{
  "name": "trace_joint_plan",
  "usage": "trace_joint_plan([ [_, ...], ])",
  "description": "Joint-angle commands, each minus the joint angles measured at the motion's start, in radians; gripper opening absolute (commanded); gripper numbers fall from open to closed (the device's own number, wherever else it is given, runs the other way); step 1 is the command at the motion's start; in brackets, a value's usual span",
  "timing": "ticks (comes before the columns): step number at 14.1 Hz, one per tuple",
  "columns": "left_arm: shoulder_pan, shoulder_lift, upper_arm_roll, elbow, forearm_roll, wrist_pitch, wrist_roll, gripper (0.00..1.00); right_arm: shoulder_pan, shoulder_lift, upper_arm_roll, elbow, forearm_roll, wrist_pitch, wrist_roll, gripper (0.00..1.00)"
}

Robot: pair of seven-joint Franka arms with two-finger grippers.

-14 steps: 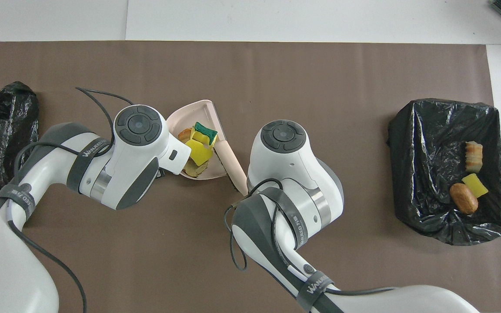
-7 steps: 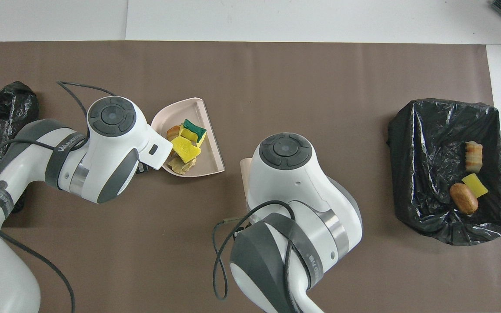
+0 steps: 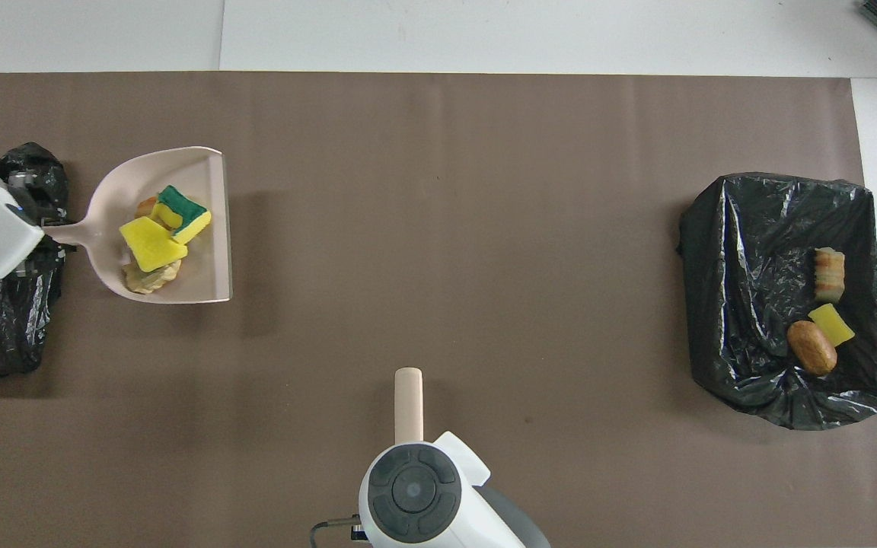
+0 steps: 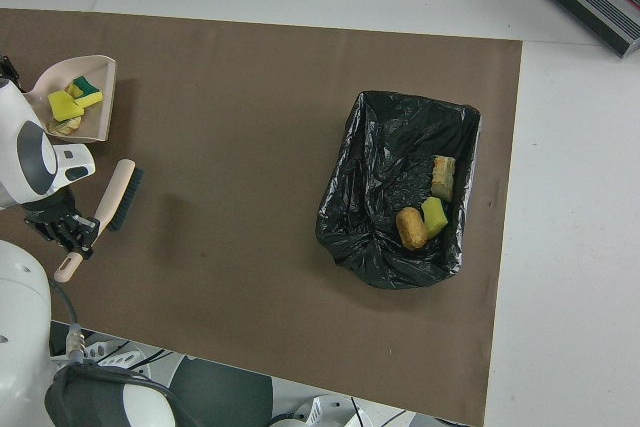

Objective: Sweep and dump trash in bin
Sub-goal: 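Carry the dustpan with the left gripper and tip it into the bag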

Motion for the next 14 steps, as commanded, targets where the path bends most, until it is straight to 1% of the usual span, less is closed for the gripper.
trace_joint_plan([
  [1,0.184,0.042,-0.017,0.114,-0.047,-0.040,0.188,0.00,0.043,-0.029,-0.003,-0.091,0.013,0.115,0.000,0.00],
  [3,0.264,0.091,-0.015,0.212,-0.040,-0.068,0.258,0.00,0.052,-0.025,-0.003,-0.139,0.011,0.181,-0.021,0.00],
  [5,0.333,0.132,-0.012,0.293,-0.037,-0.068,0.357,0.00,0.042,-0.003,-0.005,-0.142,0.011,0.203,-0.049,0.00],
  [6,0.350,0.152,-0.009,0.324,0.001,-0.059,0.387,0.00,0.046,0.010,-0.005,-0.143,0.008,0.207,-0.052,0.00],
  [8,0.378,0.174,-0.008,0.338,0.122,0.023,0.394,0.00,0.051,0.022,-0.005,-0.151,-0.005,0.230,-0.051,0.00],
  [10,0.381,0.180,-0.008,0.337,0.207,0.094,0.388,0.00,0.048,0.030,-0.005,-0.151,-0.005,0.249,-0.057,0.00],
  [11,0.377,0.181,-0.003,0.337,0.280,0.134,0.385,0.00,0.048,0.033,-0.005,-0.151,-0.007,0.252,-0.074,0.00],
  [13,0.375,0.180,-0.002,0.325,0.406,0.176,0.360,0.00,0.046,0.047,-0.005,-0.151,-0.015,0.253,-0.075,0.00],
  [14,0.360,0.166,-0.002,0.293,0.483,0.165,0.357,0.00,0.045,0.048,-0.005,-0.153,-0.015,0.253,-0.075,0.00],
])
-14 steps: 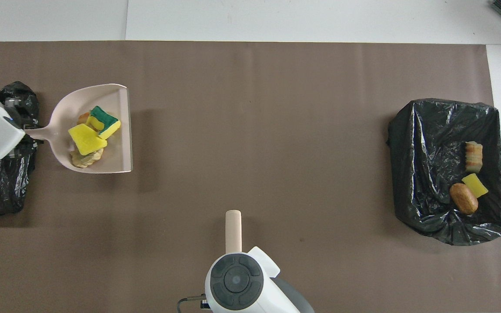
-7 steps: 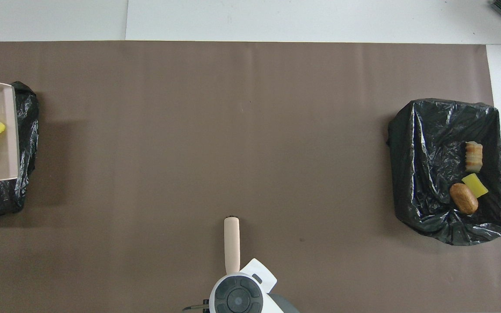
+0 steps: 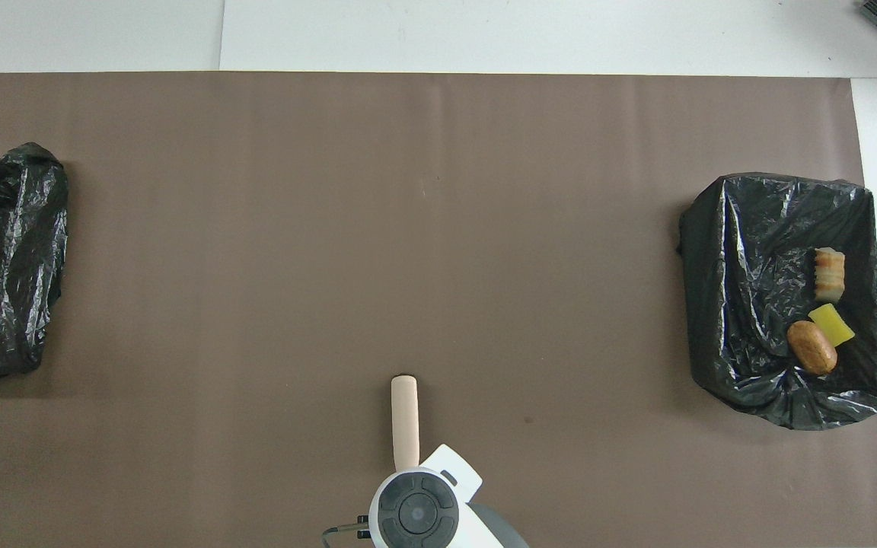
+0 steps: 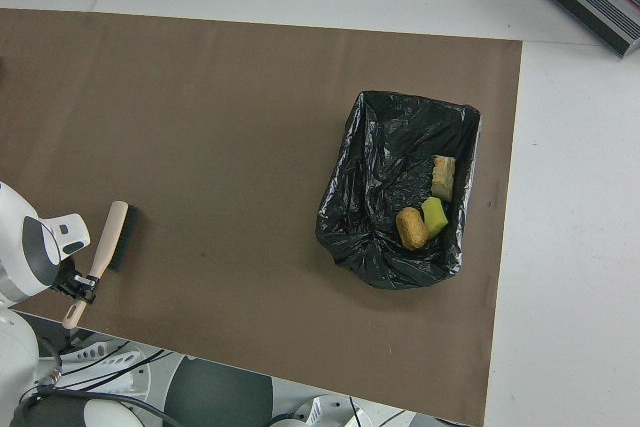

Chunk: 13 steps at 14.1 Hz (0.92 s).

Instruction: Sweep and dump trash in bin

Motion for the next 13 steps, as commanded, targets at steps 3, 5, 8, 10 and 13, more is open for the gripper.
trace_joint_plan([
  [3,-0.028,-0.036,-0.001,-0.069,0.242,0.017,-0.085,0.00,-0.022,0.014,-0.002,-0.009,-0.017,0.042,-0.035,0.00],
  [5,-0.028,-0.040,-0.001,-0.080,0.308,0.024,-0.156,0.00,-0.028,0.016,-0.002,-0.008,-0.017,0.044,-0.035,0.00],
  [8,-0.060,-0.048,-0.001,-0.087,0.404,0.017,-0.249,0.00,-0.039,0.023,-0.002,-0.002,-0.017,0.044,-0.037,0.14],
  [10,-0.060,-0.047,-0.001,-0.081,0.466,0.030,-0.315,0.00,-0.047,0.033,-0.002,0.012,-0.023,0.041,-0.078,1.00],
  [13,-0.068,-0.047,-0.002,-0.049,0.555,0.021,-0.377,0.00,-0.072,0.060,-0.005,0.057,-0.061,0.025,-0.092,1.00],
])
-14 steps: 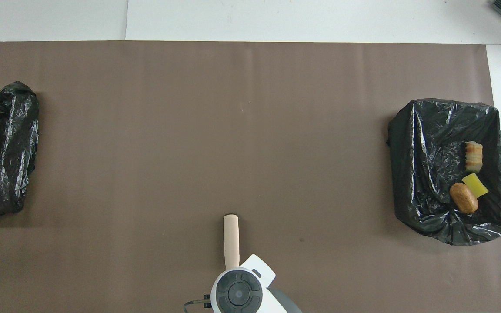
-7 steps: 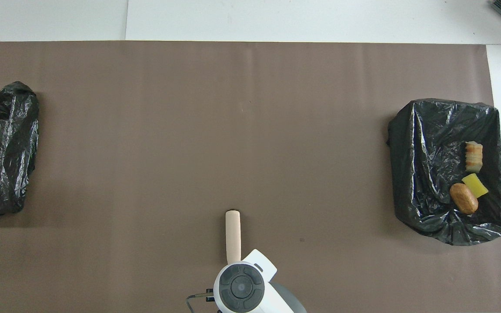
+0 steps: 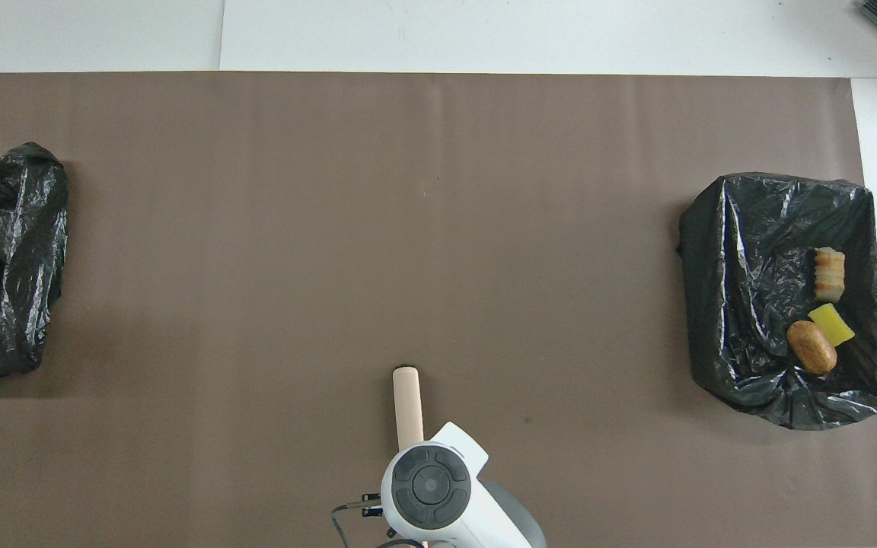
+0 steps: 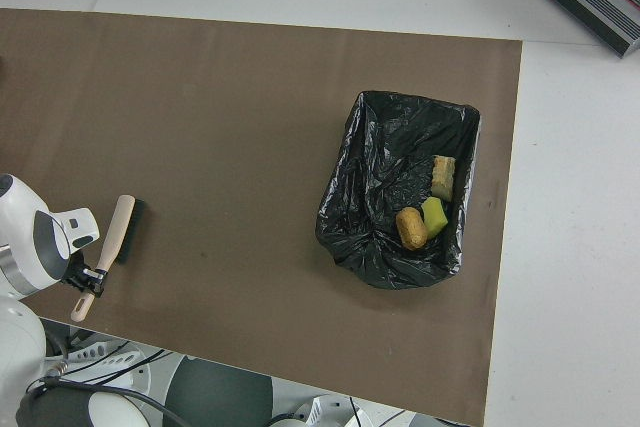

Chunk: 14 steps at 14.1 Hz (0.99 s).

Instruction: Sweep and dump trash in bin

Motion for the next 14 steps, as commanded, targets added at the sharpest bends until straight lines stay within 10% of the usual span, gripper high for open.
trace_joint_plan([
  [1,-0.011,-0.028,0.010,0.023,0.043,0.010,-0.036,0.00,-0.039,0.036,0.000,0.045,-0.059,0.002,-0.029,1.00],
  [14,-0.428,-0.112,-0.022,-0.045,-0.386,-0.473,-0.486,0.00,-0.414,0.006,-0.004,0.274,-0.298,-0.161,-0.087,1.00],
])
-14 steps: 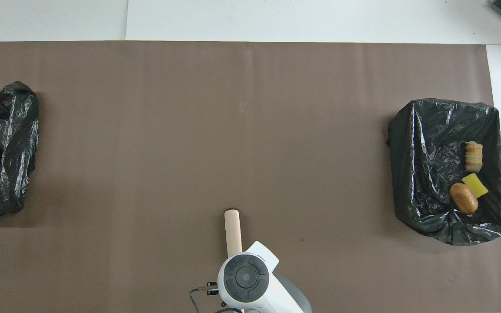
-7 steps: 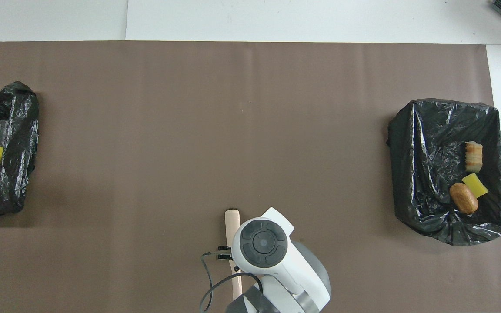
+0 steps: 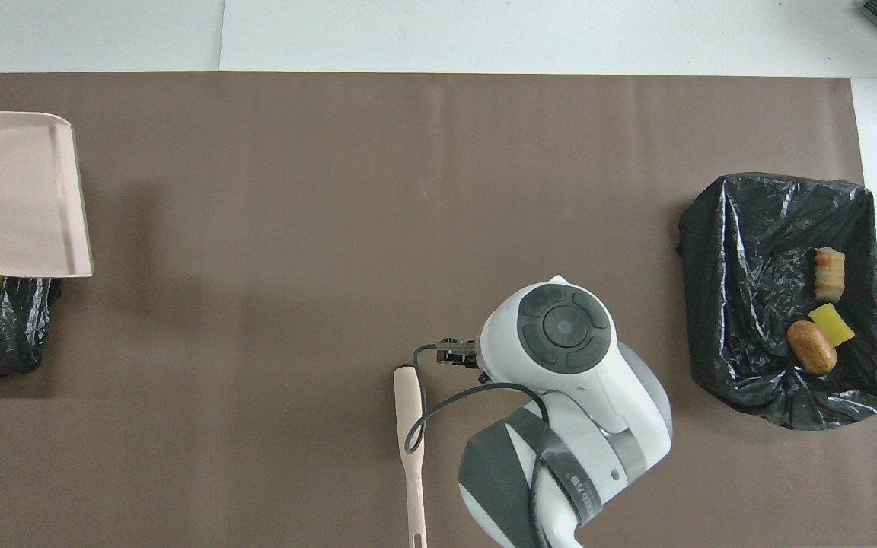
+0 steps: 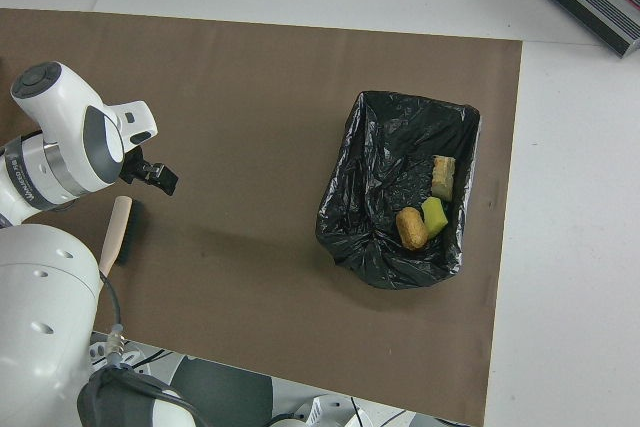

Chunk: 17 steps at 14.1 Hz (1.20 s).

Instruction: Sweep and dump trash in bin

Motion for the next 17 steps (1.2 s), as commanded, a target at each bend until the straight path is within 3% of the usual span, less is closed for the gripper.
trace_joint_plan([
  [1,-0.103,-0.039,0.018,-0.093,-0.095,-0.042,-0.238,0.00,-0.095,-0.005,0.009,0.048,-0.037,-0.049,-0.057,1.00],
  [3,-0.196,-0.026,0.018,-0.138,-0.152,-0.042,-0.465,0.00,-0.157,-0.005,0.009,0.079,-0.038,-0.096,-0.071,1.00],
  [5,-0.247,-0.016,0.018,-0.166,-0.313,-0.018,-0.724,0.00,-0.197,-0.021,-0.025,0.102,-0.061,-0.121,-0.086,1.00],
  [7,-0.360,0.020,0.017,-0.170,-0.349,0.005,-0.948,0.00,-0.209,-0.048,-0.100,0.126,-0.063,-0.146,-0.086,1.00],
  [10,-0.477,0.068,0.020,-0.146,-0.497,0.027,-1.235,0.00,-0.209,-0.084,-0.212,0.174,-0.065,-0.231,-0.190,1.00],
  [15,-0.600,0.210,0.020,0.033,-0.605,0.021,-1.613,0.00,-0.226,-0.104,-0.362,0.318,-0.065,-0.408,-0.460,1.00],
  [17,-0.663,0.328,0.024,0.174,-0.607,-0.002,-1.763,0.00,-0.263,-0.104,-0.370,0.399,-0.065,-0.495,-0.526,1.00],
])
